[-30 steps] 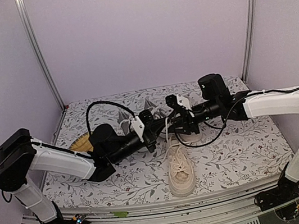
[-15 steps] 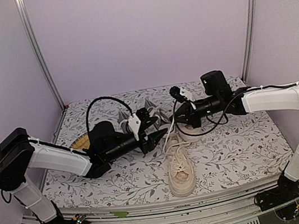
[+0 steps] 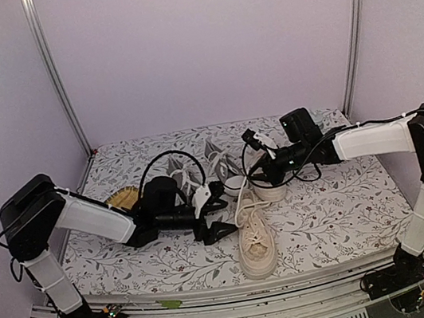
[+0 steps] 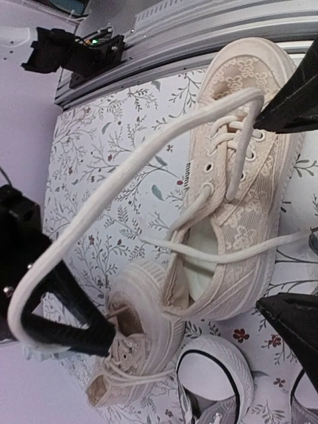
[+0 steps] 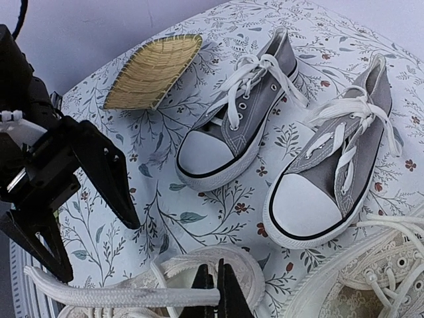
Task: Tie the shoes
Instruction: Pick up the shoelace from the shoe.
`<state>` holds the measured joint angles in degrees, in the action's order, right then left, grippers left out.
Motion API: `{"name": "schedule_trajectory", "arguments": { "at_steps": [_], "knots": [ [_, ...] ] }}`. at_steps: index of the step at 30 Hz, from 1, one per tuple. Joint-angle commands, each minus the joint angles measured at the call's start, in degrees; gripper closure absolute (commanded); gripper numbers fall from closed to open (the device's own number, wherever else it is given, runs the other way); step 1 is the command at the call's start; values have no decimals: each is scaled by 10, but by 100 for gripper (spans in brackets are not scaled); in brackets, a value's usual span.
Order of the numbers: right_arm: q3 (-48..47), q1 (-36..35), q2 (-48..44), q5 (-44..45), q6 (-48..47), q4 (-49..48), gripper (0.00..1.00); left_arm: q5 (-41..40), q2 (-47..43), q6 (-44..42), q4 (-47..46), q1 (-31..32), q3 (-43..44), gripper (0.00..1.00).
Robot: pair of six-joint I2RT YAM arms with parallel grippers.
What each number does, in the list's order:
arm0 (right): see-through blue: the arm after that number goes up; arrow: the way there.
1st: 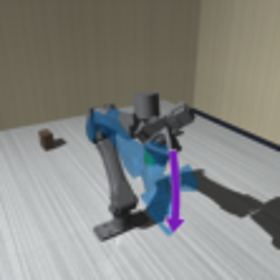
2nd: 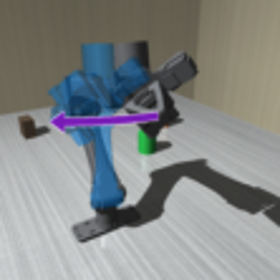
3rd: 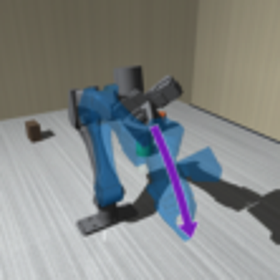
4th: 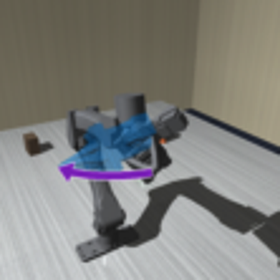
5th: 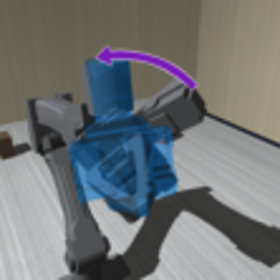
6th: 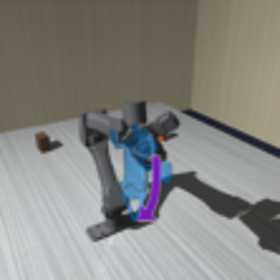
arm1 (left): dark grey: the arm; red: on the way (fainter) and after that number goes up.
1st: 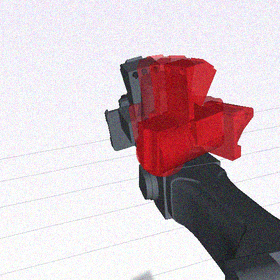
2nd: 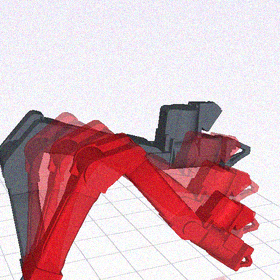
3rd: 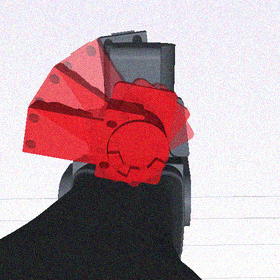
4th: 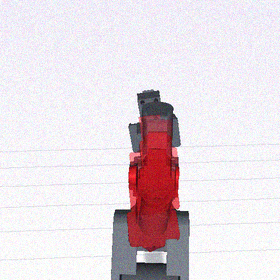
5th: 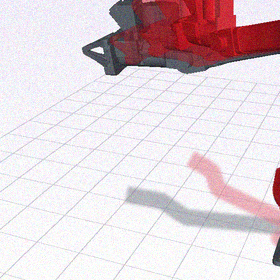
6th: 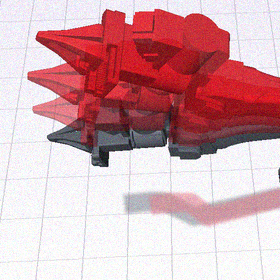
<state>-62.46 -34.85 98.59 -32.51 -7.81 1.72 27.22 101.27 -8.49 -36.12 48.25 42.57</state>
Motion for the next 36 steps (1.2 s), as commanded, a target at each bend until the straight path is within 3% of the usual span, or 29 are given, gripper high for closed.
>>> {"name": "schedule_trajectory", "arguments": {
  "at_steps": [1,7,9,12,17,26,32,36],
  "knots": [
    [-14,2,5,14,20,10,99,66,29,-12,32,-6,33,14],
    [-5,2,0,15,27,3,99,101,64,-10,52,-6,70,13],
    [-5,2,0,17,29,2,99,79,72,-9,55,-6,73,8],
    [-3,2,-5,10,30,-3,99,33,88,-4,75,-8,97,11],
    [-6,2,-8,3,26,5,99,-11,102,2,89,-8,122,43],
    [-4,1,-8,-15,43,-2,99,-29,106,-13,132,-8,134,76],
    [-6,1,-11,-25,44,3,99,-54,108,-25,164,-8,145,78],
    [-7,1,-8,-34,49,7,99,-45,138,-31,196,-6,168,88]
  ]
}}
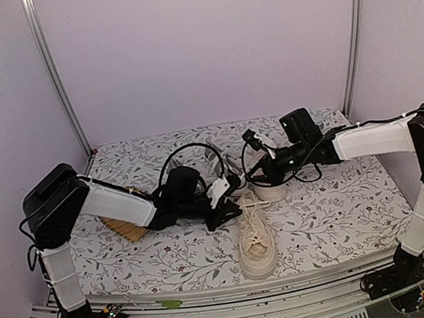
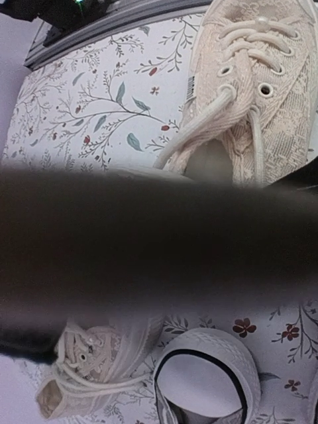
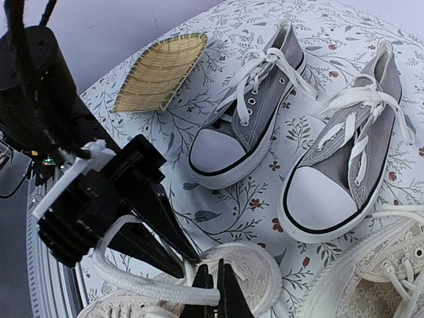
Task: Tie the shoes
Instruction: Pick up the shoelace from the shoe.
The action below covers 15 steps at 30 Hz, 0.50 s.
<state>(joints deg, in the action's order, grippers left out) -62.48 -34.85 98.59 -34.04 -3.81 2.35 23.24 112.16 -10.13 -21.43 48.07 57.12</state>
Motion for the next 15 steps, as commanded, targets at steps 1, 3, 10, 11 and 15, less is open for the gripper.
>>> {"name": "schedule_trajectory", "arguments": {
  "at_steps": [1,3,10,11,15],
  "knots": [
    [-7,1,-7,-20,16,0,99,3,30,-17,52,-5,26,93],
    [-6,1,1,-25,31,-2,99,11,22,-22,49,-3,25,100],
    [-14,-3,21,-60,98,12,99,-65,-72,-61,-87,30,-63,100],
    [-15,-3,23,-69,106,14,99,-74,-83,-69,-107,36,-75,100],
    [-19,-3,27,-92,138,16,99,-94,-108,-96,-160,52,-108,100]
  ]
}}
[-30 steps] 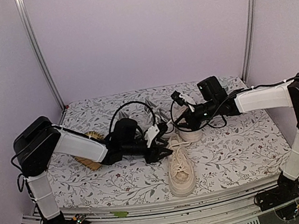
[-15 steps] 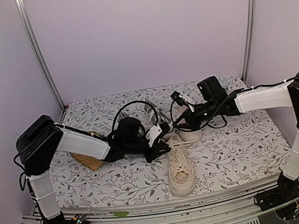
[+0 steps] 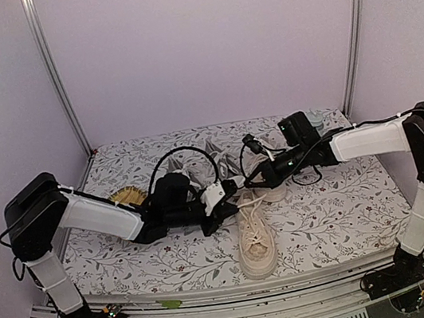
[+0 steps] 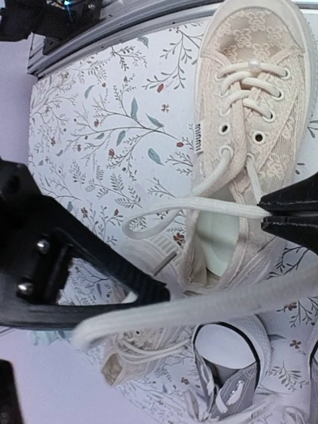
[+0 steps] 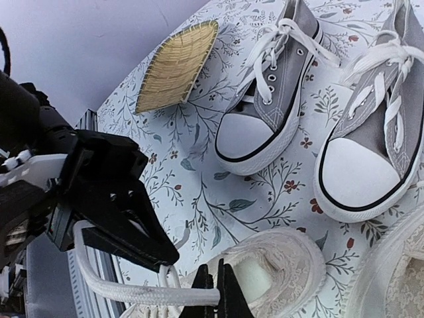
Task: Tie the shoes
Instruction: Pick up the shoelace from the shoe, then cross the shoelace.
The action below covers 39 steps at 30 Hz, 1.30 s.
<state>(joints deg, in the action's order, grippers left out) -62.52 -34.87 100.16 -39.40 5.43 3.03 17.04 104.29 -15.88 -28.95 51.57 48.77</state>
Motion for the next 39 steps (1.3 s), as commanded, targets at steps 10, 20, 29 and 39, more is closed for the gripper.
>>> {"name": "schedule_trajectory", "arguments": {
  "at_steps": [10,20,29,39],
  "knots": [
    [-56,-15,35,-144,-19,184,99,-49,-55,-63,-108,31,-44,100],
    [-99,-41,55,-109,-107,363,97,-29,-36,-70,-189,51,-69,100],
    [-144,-41,61,-11,-133,421,55,-25,-15,-65,-195,58,-66,100],
    [-192,-8,36,100,-123,431,49,-82,3,-35,-194,57,-50,100]
  ]
}}
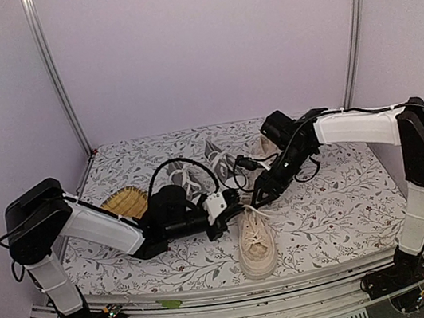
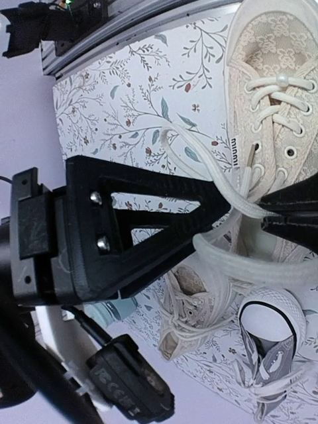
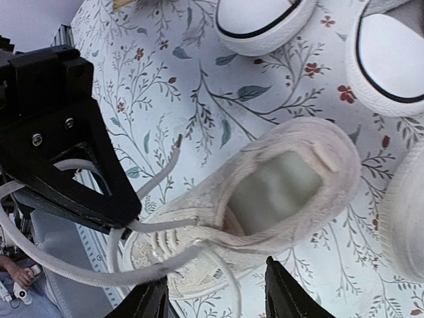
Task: Tie the shoes
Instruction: Cross the shoelace.
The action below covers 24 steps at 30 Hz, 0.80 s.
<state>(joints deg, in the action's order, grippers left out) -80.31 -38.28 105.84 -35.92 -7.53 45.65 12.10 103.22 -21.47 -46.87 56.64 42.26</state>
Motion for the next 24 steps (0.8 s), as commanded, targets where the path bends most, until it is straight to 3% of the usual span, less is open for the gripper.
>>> {"name": "schedule_trajectory", "arguments": {
  "at_steps": [1,6,9,11,15,24],
  "knots": [
    [-12,33,-30,80,19,-3,49,-38,16,25,-7,5,19,100],
    [22,41,-89,136,67,-42,50,-50,19,46,10,1,23,100],
    [78,34,-145,113,96,-92,60,-55,16,70,16,1,28,100],
    [139,-2,-190,130,117,-149,66,-65,16,88,17,1,29,100],
    [255,-82,-250,101,172,-317,67,-67,22,109,28,1,38,100],
    [323,-103,-203,176,243,-437,80,-83,23,109,32,1,35,100]
  ]
}}
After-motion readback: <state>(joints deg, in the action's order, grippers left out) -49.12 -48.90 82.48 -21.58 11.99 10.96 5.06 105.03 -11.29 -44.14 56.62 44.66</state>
